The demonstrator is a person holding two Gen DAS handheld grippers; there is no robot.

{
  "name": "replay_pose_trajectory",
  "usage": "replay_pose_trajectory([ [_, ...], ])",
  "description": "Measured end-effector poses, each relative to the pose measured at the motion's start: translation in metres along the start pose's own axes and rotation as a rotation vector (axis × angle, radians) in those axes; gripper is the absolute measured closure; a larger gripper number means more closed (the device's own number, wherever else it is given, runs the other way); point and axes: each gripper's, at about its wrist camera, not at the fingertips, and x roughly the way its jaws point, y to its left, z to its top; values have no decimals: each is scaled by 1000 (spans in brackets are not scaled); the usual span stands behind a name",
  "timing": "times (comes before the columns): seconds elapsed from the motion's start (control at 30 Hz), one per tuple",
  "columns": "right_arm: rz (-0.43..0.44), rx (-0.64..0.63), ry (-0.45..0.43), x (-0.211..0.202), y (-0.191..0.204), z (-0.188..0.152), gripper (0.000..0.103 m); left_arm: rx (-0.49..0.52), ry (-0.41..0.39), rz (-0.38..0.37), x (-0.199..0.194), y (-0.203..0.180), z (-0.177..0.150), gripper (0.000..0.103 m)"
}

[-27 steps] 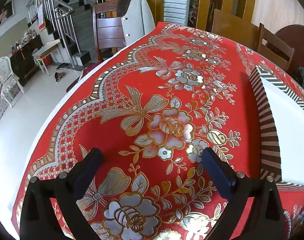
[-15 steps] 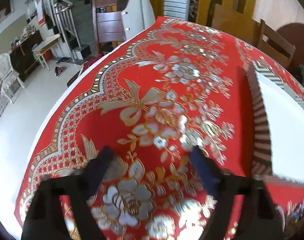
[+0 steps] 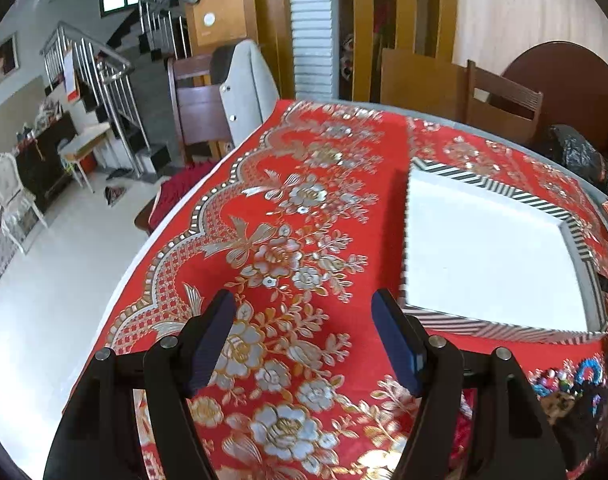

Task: Organize jewelry
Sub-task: 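Move both tools over the table toward the jewelry pile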

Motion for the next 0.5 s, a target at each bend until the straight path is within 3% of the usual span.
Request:
replay_pose_trajectory([
  [0.23, -16, 19, 77, -29, -6, -20, 4, 20, -28, -23, -21, -19, -11, 35],
  [0.5, 118, -63, -40, -120, 27, -47, 6, 15, -38, -52, -38, -32, -19, 35],
])
